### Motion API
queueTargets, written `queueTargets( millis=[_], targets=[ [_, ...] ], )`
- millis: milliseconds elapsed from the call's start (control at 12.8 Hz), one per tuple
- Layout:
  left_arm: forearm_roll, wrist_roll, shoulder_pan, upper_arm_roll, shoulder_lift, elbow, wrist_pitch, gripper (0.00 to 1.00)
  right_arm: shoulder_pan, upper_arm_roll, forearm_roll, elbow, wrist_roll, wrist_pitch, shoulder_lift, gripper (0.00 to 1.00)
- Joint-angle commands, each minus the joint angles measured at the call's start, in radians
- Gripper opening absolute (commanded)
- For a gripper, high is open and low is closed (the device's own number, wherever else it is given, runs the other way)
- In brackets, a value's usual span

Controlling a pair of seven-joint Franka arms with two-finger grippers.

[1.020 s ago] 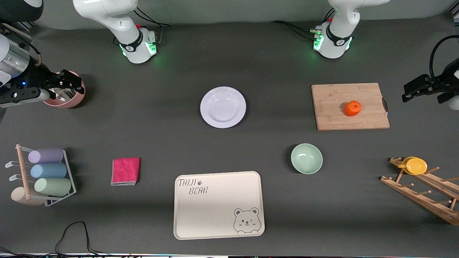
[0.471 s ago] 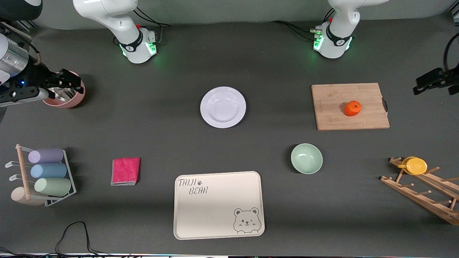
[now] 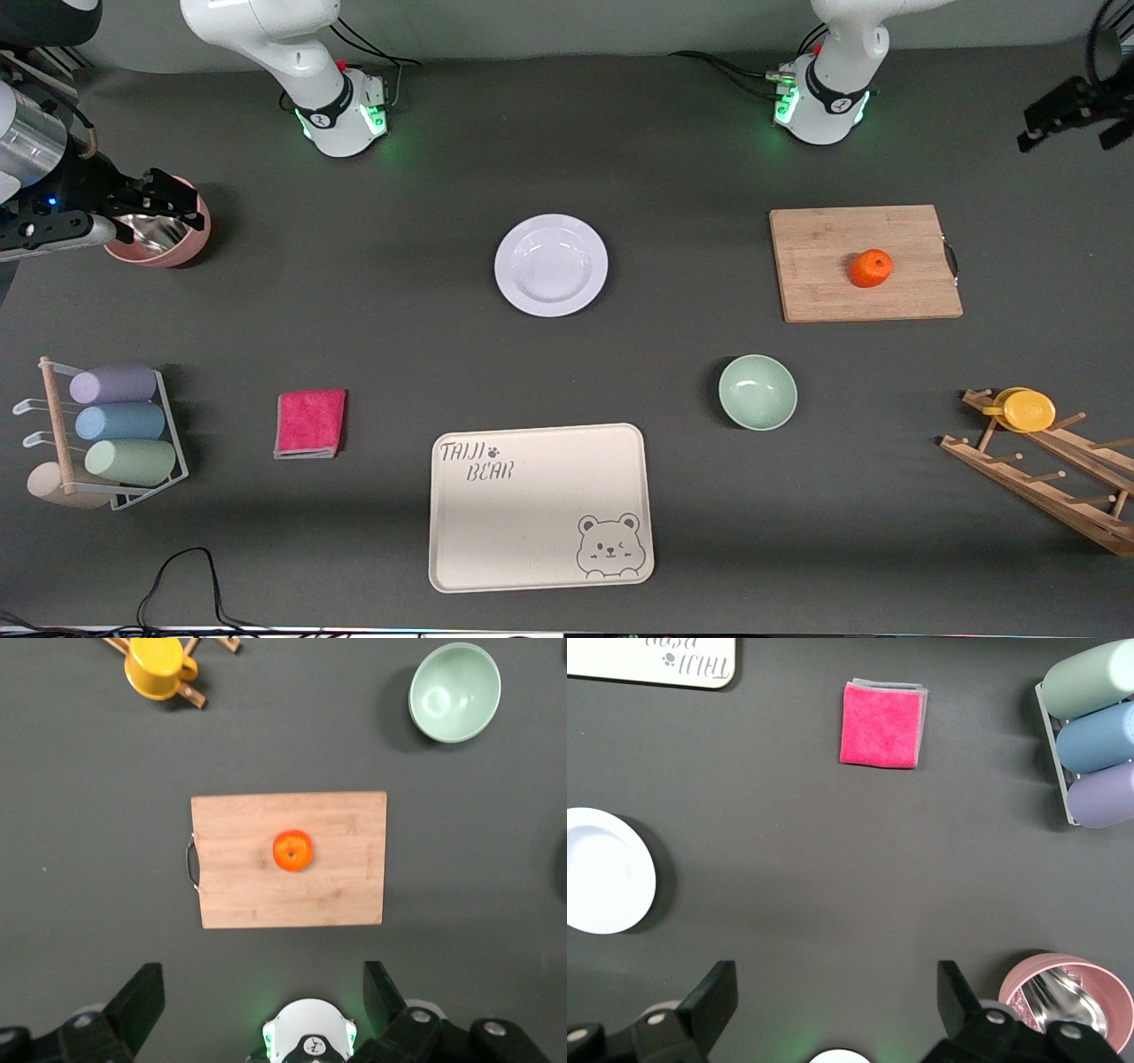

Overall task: Place orange and plate with both arms
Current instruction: 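Lower the left gripper onto the orange while the right gripper reaches inward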

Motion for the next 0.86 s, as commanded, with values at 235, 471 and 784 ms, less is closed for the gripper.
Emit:
queueTargets(
  millis=[235, 471, 784],
  targets=[
    [-0.01, -0.005, -0.012, -0.015, -0.073, -0.185, 0.168, 1.0, 0.009, -0.003, 0.04, 0.013, 0.017, 0.009, 0.009, 1.0],
    [-0.01, -0.005, -0.031, -0.02, -0.05, -0.35, 0.342, 1.0, 0.009, -0.003, 0.149, 0.011, 0.02, 0.059, 0.07, 1.0],
    [-0.01, -0.005, -0.033, -0.02, 0.03, -0.576, 0.676, 1.0, 0.011, 0.0, 0.316, 0.011, 0.039, 0.108, 0.124, 1.0]
  ],
)
